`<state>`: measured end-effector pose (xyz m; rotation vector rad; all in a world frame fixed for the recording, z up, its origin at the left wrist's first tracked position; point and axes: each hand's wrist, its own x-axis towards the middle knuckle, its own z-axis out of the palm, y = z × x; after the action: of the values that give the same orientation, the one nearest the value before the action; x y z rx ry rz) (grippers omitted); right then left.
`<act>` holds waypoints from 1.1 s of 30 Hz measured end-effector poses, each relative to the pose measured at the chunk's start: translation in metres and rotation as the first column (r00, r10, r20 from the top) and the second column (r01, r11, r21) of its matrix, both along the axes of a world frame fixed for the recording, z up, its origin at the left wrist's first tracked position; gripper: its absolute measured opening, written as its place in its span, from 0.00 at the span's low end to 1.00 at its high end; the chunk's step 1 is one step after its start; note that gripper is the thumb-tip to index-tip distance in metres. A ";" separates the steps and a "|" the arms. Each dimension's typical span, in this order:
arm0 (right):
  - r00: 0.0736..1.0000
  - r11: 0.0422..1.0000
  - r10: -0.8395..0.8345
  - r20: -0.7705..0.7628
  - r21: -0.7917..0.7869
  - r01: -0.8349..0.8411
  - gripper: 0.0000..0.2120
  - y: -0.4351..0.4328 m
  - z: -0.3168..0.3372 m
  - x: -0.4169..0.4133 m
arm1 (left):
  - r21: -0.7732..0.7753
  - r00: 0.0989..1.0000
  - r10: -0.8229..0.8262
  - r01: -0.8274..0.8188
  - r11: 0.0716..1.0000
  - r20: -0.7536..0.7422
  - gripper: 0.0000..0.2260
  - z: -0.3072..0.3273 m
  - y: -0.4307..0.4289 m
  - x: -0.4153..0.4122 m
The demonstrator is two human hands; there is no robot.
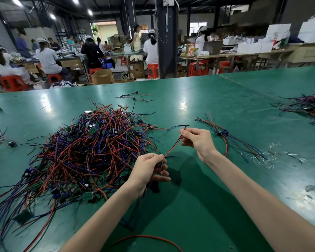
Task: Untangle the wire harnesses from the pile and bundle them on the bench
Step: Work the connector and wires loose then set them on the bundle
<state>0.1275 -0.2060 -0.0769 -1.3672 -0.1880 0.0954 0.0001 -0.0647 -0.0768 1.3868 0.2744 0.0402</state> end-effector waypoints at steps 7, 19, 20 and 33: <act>1.000 0.999 -0.012 0.019 0.040 0.011 0.05 0.003 0.000 -0.002 | 0.055 0.999 0.043 -0.042 0.998 -0.010 0.08 -0.002 -0.001 0.001; 0.813 0.806 -0.045 0.580 -0.459 0.373 0.04 0.003 -0.009 -0.004 | 0.164 0.998 0.038 -0.046 0.985 0.052 0.10 -0.006 -0.004 0.000; 0.888 0.858 -0.093 0.450 -0.417 0.300 0.03 0.003 -0.008 -0.003 | 0.166 0.998 0.040 -0.049 0.985 0.058 0.10 -0.006 -0.003 0.000; 0.895 0.948 0.097 -0.435 0.314 0.050 0.11 -0.003 0.013 -0.002 | 0.148 0.999 0.004 -0.011 0.989 0.047 0.08 -0.005 -0.003 0.002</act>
<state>0.1258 -0.2086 -0.0643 -0.9877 0.1638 0.3816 0.0016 -0.0672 -0.0819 1.5302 0.2412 0.1012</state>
